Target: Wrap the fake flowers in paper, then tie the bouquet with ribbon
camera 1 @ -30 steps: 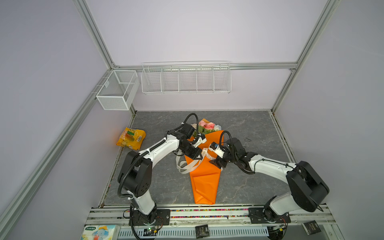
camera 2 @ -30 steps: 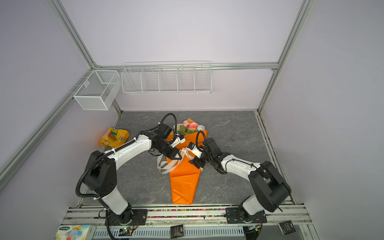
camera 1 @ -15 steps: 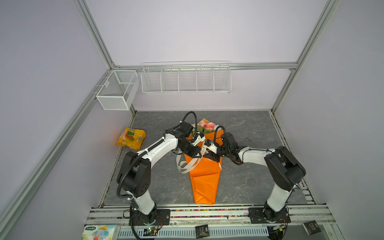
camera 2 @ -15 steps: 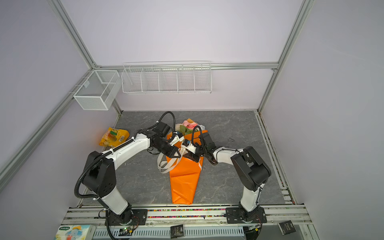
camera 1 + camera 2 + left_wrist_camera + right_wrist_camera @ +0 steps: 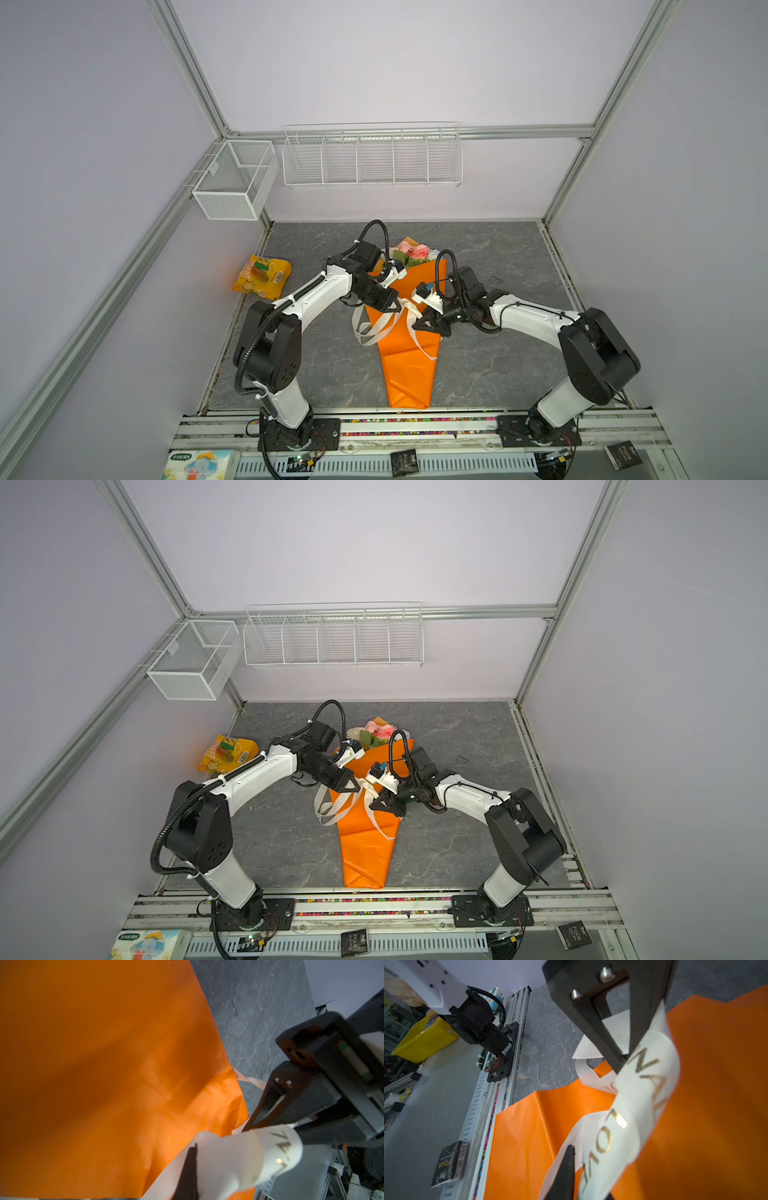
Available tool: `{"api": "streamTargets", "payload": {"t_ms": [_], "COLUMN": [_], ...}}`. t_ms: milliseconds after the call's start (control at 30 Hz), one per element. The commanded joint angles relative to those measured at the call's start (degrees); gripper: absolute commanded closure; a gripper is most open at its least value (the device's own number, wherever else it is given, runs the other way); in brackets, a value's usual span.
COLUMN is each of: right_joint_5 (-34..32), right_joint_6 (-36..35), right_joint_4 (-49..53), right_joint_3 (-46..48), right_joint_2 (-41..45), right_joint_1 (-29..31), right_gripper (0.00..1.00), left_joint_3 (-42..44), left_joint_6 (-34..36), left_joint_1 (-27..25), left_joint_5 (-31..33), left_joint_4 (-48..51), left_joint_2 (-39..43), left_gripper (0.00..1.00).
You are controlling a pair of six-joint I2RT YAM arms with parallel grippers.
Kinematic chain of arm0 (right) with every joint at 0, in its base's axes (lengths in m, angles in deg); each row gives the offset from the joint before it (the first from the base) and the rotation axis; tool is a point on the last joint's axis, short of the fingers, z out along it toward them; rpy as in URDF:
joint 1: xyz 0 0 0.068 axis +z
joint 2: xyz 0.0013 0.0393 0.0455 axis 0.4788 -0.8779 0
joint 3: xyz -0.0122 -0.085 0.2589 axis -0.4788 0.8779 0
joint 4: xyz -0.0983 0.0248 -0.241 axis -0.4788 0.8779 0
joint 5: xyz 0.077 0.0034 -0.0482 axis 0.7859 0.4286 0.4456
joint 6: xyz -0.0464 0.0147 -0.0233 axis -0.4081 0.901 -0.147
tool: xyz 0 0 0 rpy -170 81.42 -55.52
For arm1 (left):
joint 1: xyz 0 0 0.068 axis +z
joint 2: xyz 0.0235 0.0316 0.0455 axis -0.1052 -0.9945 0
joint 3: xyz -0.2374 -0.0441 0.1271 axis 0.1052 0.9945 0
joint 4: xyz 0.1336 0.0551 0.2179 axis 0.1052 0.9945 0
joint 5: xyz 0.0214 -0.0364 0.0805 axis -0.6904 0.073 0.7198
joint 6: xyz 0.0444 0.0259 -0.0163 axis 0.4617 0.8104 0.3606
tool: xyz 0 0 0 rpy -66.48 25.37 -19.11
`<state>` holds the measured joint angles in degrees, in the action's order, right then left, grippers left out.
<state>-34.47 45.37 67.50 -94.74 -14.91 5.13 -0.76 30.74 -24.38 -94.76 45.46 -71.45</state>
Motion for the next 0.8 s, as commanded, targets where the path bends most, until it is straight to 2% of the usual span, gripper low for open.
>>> {"api": "streamTargets", "payload": {"t_ms": [0, 67, 133, 267, 333, 433, 467, 533, 633, 700, 767], "right_joint_5": [-4.1, -8.2, -12.6, -23.7, -27.0, -34.4, -33.7, -27.1, -24.6, -29.6, -33.6], "right_joint_6": [3.4, 6.2, 8.5, 14.3, 17.3, 22.5, 24.1, 29.2, 38.1, 41.3, 43.4], "right_joint_4": [6.2, 4.2, 2.7, -0.6, -0.4, 6.2, 7.9, 9.6, 8.8, 8.8, 9.1], "right_joint_3": [-0.7, -0.3, 0.4, 4.4, 5.9, 5.1, 5.0, 5.7, 8.0, 8.5, 8.1], "right_joint_2": [-2.9, -2.3, 0.4, 10.4, 15.1, 19.5, 20.5, 22.0, 22.6, 22.5, 20.9], "right_joint_1": [-0.2, -0.2, -0.3, -0.7, -1.1, -1.0, -1.0, 0.1, 4.1, 9.4, 12.2], "right_gripper": [0.79, 0.67, 0.61, 0.43, 0.36, 0.35, 0.38, 0.41, 0.47, 0.48, 0.51], "left_joint_3": [-2.5, -3.3, -4.2, -5.0, -5.5, -5.9, -5.9, -5.9, -6.0, -6.1, -6.3], "left_joint_6": [0.6, 0.0, 0.2, -0.4, -0.4, -0.3, -0.3, -0.4, -0.5, -0.5, -0.8], "left_joint_1": [-1.3, -1.9, -2.1, -2.2, -2.2, -2.2, -2.2, -2.3, -2.4, -2.4, -2.4], "left_joint_5": [-0.9, 0.7, 1.3, 1.4, 1.4, 1.3, 1.3, 1.3, 1.4, 1.4, 1.7], "left_joint_4": [1.9, 2.5, 3.3, 2.9, 3.1, 3.6, 3.6, 3.6, 3.8, 3.8, 3.7], "left_joint_2": [-3.6, -5.1, -6.2, -6.8, -7.2, -8.2, -8.3, -8.7, -9.2, -9.6, -10.1], "left_gripper": [1.00, 1.00, 1.00, 1.00, 1.00, 1.00, 1.00, 1.00, 1.00, 1.00, 1.00]}}
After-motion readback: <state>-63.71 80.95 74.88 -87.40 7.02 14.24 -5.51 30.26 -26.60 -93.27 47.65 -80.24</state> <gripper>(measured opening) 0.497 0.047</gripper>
